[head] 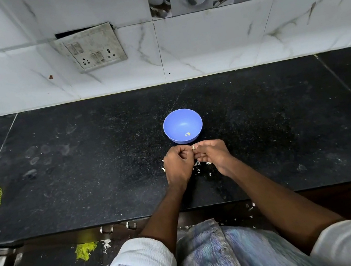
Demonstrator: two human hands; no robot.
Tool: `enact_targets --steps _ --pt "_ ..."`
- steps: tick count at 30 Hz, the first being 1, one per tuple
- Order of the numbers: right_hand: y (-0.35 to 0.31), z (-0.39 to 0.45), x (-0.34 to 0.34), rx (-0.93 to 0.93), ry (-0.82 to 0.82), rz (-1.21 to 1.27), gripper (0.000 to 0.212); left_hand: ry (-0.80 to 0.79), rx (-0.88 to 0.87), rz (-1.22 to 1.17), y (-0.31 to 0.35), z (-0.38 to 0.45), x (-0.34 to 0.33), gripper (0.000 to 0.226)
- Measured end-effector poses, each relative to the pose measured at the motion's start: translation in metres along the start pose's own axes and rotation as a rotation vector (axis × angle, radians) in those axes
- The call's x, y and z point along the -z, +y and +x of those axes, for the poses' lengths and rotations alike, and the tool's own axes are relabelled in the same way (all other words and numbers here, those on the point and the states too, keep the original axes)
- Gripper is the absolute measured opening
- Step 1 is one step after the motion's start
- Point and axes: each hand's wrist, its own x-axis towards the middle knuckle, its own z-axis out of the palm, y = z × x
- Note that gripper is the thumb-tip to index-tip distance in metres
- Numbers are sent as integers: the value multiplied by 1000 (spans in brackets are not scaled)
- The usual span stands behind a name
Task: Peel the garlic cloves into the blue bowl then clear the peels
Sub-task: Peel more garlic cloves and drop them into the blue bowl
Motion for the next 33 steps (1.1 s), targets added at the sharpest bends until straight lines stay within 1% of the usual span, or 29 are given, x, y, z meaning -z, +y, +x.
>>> enact_targets --steps 5,9,16,20,26,29,33 --pt "2 0 2 2 -11 25 14 -20 -52 -1 1 -1 1 6" --pt "3 -3 4 18 -40 -22 6 -9 -89 50 -4 1 2 13" --pt "-2 -5 1 99 13 -99 18 -19 -119 144 -3 0 1 10" --pt "1 -2 1 153 34 -155 16 0 -91 178 0 0 0 8" --pt "5 2 0 204 28 -204 15 -33 -52 103 -2 2 -1 7" --pt "4 3 0 196 10 -196 15 -48 -34 30 -5 3 -3 6" --pt "5 3 0 156 12 -151 15 -60 -3 -46 -7 4 -6 10"
